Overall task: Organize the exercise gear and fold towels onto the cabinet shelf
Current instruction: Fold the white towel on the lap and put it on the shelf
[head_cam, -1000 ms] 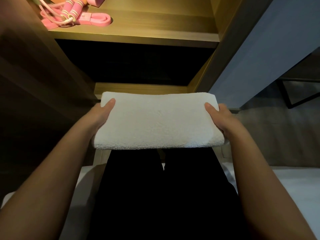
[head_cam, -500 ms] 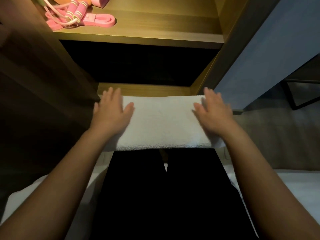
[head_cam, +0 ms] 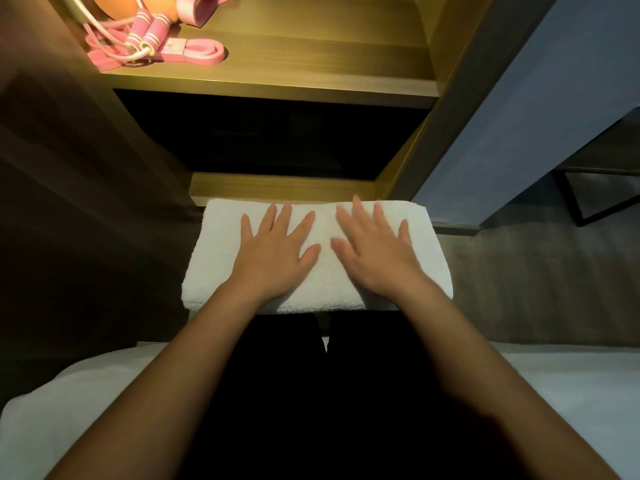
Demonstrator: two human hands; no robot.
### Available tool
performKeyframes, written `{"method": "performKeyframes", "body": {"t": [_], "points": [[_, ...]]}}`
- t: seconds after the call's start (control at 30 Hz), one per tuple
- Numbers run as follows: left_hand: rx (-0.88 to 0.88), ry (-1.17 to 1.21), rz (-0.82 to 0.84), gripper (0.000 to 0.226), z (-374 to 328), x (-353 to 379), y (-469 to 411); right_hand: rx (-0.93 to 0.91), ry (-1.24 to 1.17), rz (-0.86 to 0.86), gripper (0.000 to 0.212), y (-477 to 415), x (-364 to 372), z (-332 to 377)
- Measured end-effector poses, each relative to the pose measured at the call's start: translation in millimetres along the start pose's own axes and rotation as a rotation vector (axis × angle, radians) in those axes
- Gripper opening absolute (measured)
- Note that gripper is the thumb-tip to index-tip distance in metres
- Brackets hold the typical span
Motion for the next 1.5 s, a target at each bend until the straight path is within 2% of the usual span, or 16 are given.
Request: {"method": "performKeyframes", "body": {"t": [0.07, 0.17, 0.33, 0.4, 0.5, 0.6, 0.73, 0.87, 0.93, 1.03, 1.1, 1.17, 1.2, 1.27, 1.33, 1.5], "points": [[0.038, -0.001, -0.018, 0.065, 3.2, -0.3, 6.8, 0.019, 0.069, 0.070, 0.062, 3.8, 13.3, -0.4], [0.004, 0.040, -0.037, 0.068, 21.2, -3.8, 16.2, 0.040, 0.042, 0.058, 0.063, 2.5, 18.6, -5.4], [-0.321, 0.152, 0.087, 0.065, 56.4, -14.9, 22.1, 0.061, 0.040, 0.037, 0.064, -0.9, 22.3, -5.0], [-0.369, 0.084, 0.004, 0.064, 42.3, -20.4, 15.3, 0.054, 0.027, 0.040, 0.062, -2.7, 21.9, -4.8], [-0.158, 0.095, -0.160, 0.060, -9.9, -21.5, 4.8, 0.069, 0.023, 0.040, 0.061, -2.8, 23.5, -5.5], [0.014, -0.002, -0.052, 0.061, -38.8, -0.4, 15.2, 0.070, 0.036, 0.033, 0.061, 1.2, 23.8, -9.1], [-0.009, -0.013, -0.067, 0.068, -3.2, 5.0, 31.5, 0.101, -0.015, 0.036, 0.062, 10.5, 20.7, -30.6], [-0.119, 0.037, -0.067, 0.068, 30.4, -0.7, 45.0, 0.213, -0.076, 0.067, 0.063, 22.2, 13.0, -53.7], [-0.136, 0.079, -0.123, 0.066, 36.1, -5.1, 53.8, 0.227, -0.040, -0.001, 0.061, 31.7, 6.8, -59.0], [0.097, 0.104, -0.206, 0.076, 20.1, -7.4, 63.2, -0.033, -0.036, -0.257, 0.067, 50.0, 0.5, -42.6], [0.233, -0.038, -0.134, 0.090, -0.8, 1.7, 66.2, -0.212, 0.038, -0.208, 0.087, 59.6, 8.9, -23.5], [0.224, -0.196, -0.101, 0.099, -14.1, 9.8, 63.9, -0.244, 0.210, -0.143, 0.103, 60.8, 24.9, -12.3], [0.204, -0.232, -0.123, 0.096, -17.3, 10.2, 62.5, -0.232, 0.259, -0.151, 0.106, 58.6, 29.7, -10.8], [0.218, -0.251, -0.220, 0.078, -19.4, 4.5, 60.8, -0.227, 0.252, -0.220, 0.101, 54.2, 30.9, -12.0], [0.271, -0.222, -0.334, 0.060, -16.5, -1.2, 59.1, -0.264, 0.195, -0.316, 0.086, 52.8, 27.4, -17.3], [0.285, -0.173, -0.351, 0.059, -9.5, -7.6, 56.4, -0.315, 0.101, -0.546, 0.052, 54.7, 17.0, -54.7]]}}
Point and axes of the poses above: each hand's wrist, its own y-axis away from the middle knuckle, its own x-axis out of the palm, z = x × y, the point moved 2 cm from there along -y, towards the middle knuckle, and after that the axes turned 6 degrees about x, right-handed, at the moved point
